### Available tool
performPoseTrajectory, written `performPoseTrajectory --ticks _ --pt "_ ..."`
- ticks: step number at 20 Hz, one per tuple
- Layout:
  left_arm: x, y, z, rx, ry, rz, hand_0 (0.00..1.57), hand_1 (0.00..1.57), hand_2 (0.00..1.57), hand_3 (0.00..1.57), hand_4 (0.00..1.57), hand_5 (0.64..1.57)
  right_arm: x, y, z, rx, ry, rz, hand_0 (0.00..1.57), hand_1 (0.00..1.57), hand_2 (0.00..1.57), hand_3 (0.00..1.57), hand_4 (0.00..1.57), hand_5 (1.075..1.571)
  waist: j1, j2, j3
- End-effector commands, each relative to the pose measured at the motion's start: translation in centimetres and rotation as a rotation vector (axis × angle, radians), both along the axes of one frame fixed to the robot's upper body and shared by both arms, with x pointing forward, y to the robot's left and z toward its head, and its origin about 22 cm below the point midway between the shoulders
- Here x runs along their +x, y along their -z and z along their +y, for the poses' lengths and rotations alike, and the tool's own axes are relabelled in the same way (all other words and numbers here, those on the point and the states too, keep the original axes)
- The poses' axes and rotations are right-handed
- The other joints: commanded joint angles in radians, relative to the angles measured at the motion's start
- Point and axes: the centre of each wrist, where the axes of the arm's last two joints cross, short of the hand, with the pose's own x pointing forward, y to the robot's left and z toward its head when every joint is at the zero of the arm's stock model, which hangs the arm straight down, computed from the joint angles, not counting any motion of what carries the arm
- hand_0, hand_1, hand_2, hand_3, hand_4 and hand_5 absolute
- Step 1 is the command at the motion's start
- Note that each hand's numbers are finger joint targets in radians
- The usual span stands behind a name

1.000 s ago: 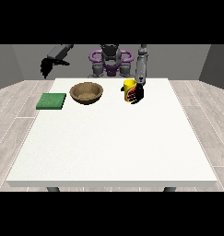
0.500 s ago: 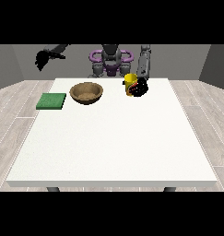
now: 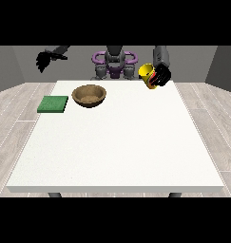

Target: Pick the cup and pour the ball into the bowl, then pick the bowl and place it on the pad

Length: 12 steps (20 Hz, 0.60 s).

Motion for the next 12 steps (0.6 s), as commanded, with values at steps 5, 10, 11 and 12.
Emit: performPoseTrajectory --ticks 5,10,11,12 --pt "1.2 -1.6 -5.0 0.136 -0.022 0.036 1.49 1.49 1.57 1.57 1.57 1.274 -0.9 1.1 -2.0 0.003 0.008 0.028 0.00 0.00 0.00 0.00 0.00 1.569 0.014 -0.039 -0.0020" --pt "3.6 -5.3 -7.0 0.333 -0.075 0.011 1.50 1.50 1.57 1.57 1.51 1.244 -0.4 1.8 0.0 0.005 -0.023 0.036 0.00 0.00 0.00 0.00 0.00 1.570 -0.025 -0.053 -0.0013" --pt "3.9 -5.6 -8.4 0.374 -0.087 -0.012 1.50 1.50 1.57 1.57 1.52 1.241 -0.3 1.4 -1.1 0.005 -0.028 0.028 0.00 0.00 0.00 0.00 0.00 1.570 -0.040 -0.033 -0.0009" --pt "3.7 -5.3 -8.8 0.420 -0.070 0.011 1.52 1.52 1.57 1.57 1.57 1.211 -0.5 1.9 -0.6 0.009 -0.011 0.054 0.00 0.00 0.00 0.00 0.00 1.570 -0.025 -0.073 -0.0012"
